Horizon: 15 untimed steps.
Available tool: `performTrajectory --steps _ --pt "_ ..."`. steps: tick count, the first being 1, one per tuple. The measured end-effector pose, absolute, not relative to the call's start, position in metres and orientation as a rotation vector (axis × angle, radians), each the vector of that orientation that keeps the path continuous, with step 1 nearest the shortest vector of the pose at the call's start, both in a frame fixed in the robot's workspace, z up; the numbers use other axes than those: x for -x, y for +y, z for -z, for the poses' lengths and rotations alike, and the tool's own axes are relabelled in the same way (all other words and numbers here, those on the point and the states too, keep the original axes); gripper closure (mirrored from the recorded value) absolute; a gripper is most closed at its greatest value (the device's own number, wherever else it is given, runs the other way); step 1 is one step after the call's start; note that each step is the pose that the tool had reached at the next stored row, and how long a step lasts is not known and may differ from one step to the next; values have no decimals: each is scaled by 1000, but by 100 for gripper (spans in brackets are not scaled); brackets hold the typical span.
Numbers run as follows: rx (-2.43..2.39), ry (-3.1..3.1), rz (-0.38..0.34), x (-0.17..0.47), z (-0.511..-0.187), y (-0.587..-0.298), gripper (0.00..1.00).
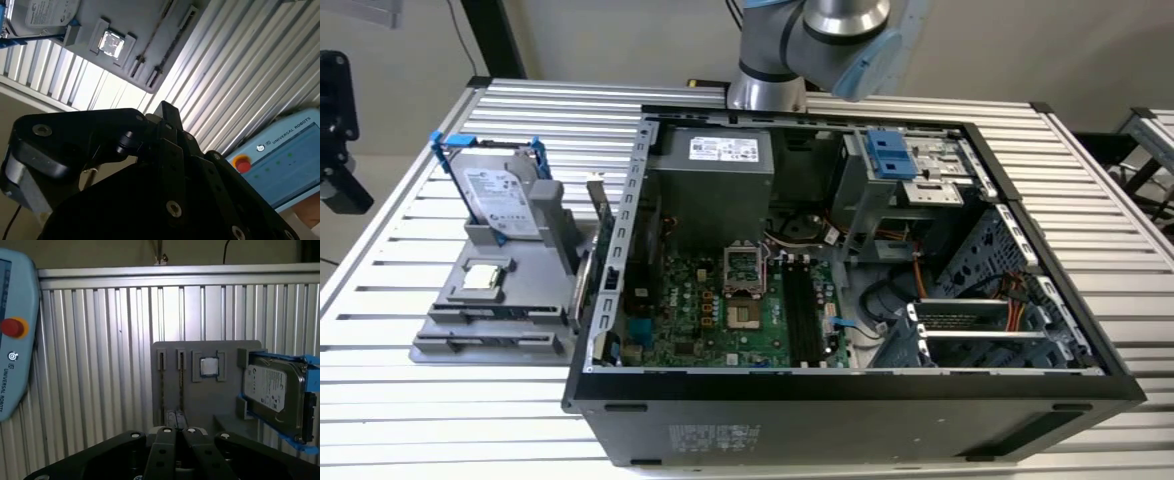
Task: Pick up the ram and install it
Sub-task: 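Pick up the ram and move it above insertion slot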
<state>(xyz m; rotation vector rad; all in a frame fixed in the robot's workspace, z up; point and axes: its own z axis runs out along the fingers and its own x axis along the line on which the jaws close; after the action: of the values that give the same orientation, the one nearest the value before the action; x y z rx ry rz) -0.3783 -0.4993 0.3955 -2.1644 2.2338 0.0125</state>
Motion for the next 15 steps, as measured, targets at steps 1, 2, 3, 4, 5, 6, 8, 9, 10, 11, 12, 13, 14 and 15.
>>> performTrajectory --steps 1,2,3,4,5,6,8,9,10,11,12,13,14,15 --pt "2173 2226 -13 378 -395 -499 100" --pt "2175 2221 -16 378 -395 -499 100" --pt "2173 2217 -22 378 -395 -499 100" --pt "2171 2214 -30 378 -394 -499 100" --pt "2167 2210 -38 378 -394 -499 100" --pt "2164 2207 -46 378 -394 -499 100" --pt "2159 2199 -62 378 -393 -499 100" --pt "2165 2192 -63 378 -392 -499 100" --pt "2175 2183 -64 378 -392 -499 100" --pt "2188 2170 -65 378 -391 -499 100" --pt "2209 2149 -65 378 -391 -499 100" --pt "2228 2130 -66 378 -390 -499 100" --pt "2248 2109 -67 378 -389 -499 100" --pt "2267 2089 -68 378 -389 -499 100"
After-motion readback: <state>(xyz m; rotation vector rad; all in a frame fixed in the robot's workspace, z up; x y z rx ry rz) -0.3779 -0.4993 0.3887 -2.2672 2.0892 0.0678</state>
